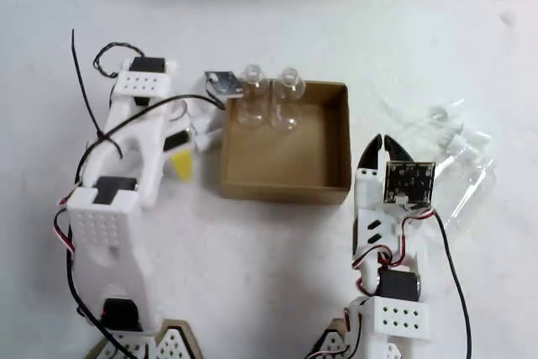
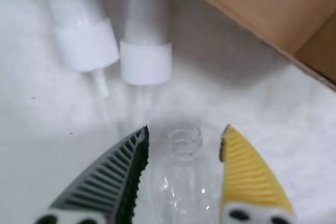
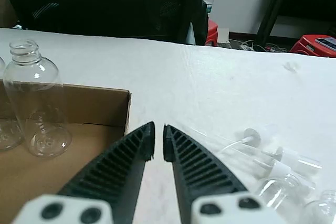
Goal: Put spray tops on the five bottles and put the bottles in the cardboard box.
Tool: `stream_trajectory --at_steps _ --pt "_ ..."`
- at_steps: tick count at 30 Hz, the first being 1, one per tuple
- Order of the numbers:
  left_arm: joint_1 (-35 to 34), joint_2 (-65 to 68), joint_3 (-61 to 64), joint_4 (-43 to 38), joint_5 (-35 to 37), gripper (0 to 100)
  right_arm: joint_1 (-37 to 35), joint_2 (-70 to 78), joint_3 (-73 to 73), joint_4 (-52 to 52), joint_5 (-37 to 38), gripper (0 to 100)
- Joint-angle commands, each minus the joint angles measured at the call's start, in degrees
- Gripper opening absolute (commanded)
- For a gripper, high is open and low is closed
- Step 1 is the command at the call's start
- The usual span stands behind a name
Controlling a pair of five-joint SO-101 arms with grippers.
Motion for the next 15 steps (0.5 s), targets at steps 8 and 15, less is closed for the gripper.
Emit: stream_trajectory --at_steps 8,15 --pt "0.84 -0.66 -1.76 0.0 -0.62 12 -0.4 0.31 0.62 -1.1 -0.35 1.9" --pt "1.36 -0.75 -2.29 4.22 -0.62 12 -0.4 0.31 0.62 -1.1 -0.35 1.9"
